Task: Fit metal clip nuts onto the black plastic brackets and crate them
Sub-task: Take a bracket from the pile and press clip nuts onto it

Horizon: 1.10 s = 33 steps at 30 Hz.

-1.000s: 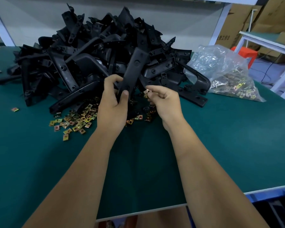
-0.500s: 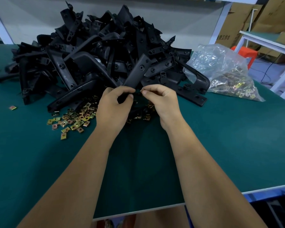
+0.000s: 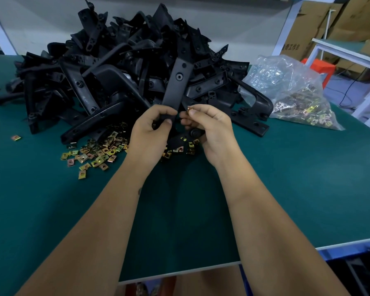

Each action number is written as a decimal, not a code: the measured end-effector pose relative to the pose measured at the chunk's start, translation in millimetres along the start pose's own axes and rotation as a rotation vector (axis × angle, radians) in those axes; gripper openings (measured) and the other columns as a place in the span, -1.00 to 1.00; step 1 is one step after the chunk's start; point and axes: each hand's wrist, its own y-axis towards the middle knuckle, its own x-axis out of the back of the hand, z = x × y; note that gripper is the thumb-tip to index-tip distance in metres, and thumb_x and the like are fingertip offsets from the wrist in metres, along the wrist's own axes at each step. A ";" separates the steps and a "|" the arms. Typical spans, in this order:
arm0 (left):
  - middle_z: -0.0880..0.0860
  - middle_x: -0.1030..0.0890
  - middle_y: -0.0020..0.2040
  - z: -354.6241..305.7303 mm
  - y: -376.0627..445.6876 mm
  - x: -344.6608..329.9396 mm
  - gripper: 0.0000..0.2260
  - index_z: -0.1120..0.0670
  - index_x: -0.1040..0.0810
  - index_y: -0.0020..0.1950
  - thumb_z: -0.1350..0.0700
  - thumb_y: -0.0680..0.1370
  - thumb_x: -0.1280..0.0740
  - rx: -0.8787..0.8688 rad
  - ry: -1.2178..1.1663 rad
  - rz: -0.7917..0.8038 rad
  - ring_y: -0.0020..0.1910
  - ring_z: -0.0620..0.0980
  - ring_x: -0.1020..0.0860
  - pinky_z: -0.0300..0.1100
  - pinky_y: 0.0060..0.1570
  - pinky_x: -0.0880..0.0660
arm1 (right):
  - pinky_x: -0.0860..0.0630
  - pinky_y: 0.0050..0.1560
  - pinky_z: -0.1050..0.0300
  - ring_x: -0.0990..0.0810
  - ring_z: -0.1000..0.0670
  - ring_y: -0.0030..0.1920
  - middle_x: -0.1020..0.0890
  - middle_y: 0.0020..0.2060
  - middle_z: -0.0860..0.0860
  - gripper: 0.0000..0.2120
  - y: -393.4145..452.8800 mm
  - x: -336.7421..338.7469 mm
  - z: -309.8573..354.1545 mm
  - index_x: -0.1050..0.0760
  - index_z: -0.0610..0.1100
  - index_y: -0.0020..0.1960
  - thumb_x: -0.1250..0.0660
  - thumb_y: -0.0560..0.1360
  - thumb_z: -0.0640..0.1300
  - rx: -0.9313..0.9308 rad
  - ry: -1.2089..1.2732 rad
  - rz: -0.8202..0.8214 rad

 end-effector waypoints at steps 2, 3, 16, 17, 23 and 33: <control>-0.20 -0.55 -0.13 0.7 -0.7 -0.8 -0.66 -0.13 -0.58 -0.08 0.33 0.59 -0.25 0.008 -0.014 0.014 -0.15 -0.37 -0.48 -0.50 -0.07 -0.40 | -0.55 -0.23 0.25 -0.65 0.03 -0.26 -0.70 -0.26 -0.06 -0.86 -0.4 1.3 1.6 -0.61 -0.18 -0.09 -0.31 0.53 -0.35 -0.024 0.061 -0.011; -0.17 -0.54 -0.13 0.6 -0.9 -0.8 -0.65 -0.13 -0.58 -0.08 0.34 0.59 -0.25 0.016 -0.026 0.019 -0.16 -0.37 -0.48 -0.50 -0.07 -0.40 | -0.53 -0.24 0.25 -0.64 0.04 -0.27 -0.69 -0.26 -0.04 -0.85 -0.3 2.3 2.2 -0.62 -0.16 -0.07 -0.32 0.53 -0.34 -0.033 0.079 -0.022; 0.13 -0.62 0.08 -3.0 -2.6 -1.3 -0.58 -0.22 -0.59 0.07 0.34 0.60 -0.24 0.105 -0.113 0.144 0.00 -0.05 -0.58 -0.27 -0.03 -0.55 | -0.56 -0.22 0.25 -0.65 0.06 -0.25 -0.69 -0.25 -0.05 -0.85 4.0 9.4 1.1 -0.66 -0.13 -0.07 -0.34 0.56 -0.29 0.006 0.177 -0.081; 0.10 -0.63 0.05 -2.6 -2.8 -1.5 -0.58 -0.22 -0.59 0.07 0.34 0.59 -0.24 0.106 -0.107 0.153 0.00 -0.05 -0.57 -0.25 -0.04 -0.55 | -0.56 -0.22 0.24 -0.65 0.06 -0.25 -0.69 -0.25 -0.05 -0.85 4.3 9.7 1.0 -0.66 -0.13 -0.07 -0.33 0.56 -0.30 0.012 0.187 -0.087; 0.06 -0.63 0.07 -0.9 -3.7 -2.9 -0.55 -0.25 -0.62 0.04 0.35 0.58 -0.25 0.098 -0.099 0.173 0.09 0.03 -0.60 -0.15 0.07 -0.58 | -0.56 -0.23 0.26 -0.62 0.07 -0.30 -0.67 -0.30 -0.04 -0.87 4.7 9.2 2.8 -0.63 -0.17 -0.08 -0.33 0.55 -0.32 0.023 0.227 -0.157; 0.12 -0.62 0.08 4.4 -0.1 -2.0 -0.50 -0.30 -0.54 0.12 0.35 0.58 -0.22 0.080 -0.109 0.134 0.07 -0.02 -0.60 -0.20 0.04 -0.56 | -0.56 -0.25 0.27 -0.61 0.09 -0.32 -0.66 -0.33 -0.02 -0.89 5.4 10.1 4.5 -0.61 -0.19 -0.08 -0.32 0.56 -0.31 -0.016 0.226 -0.177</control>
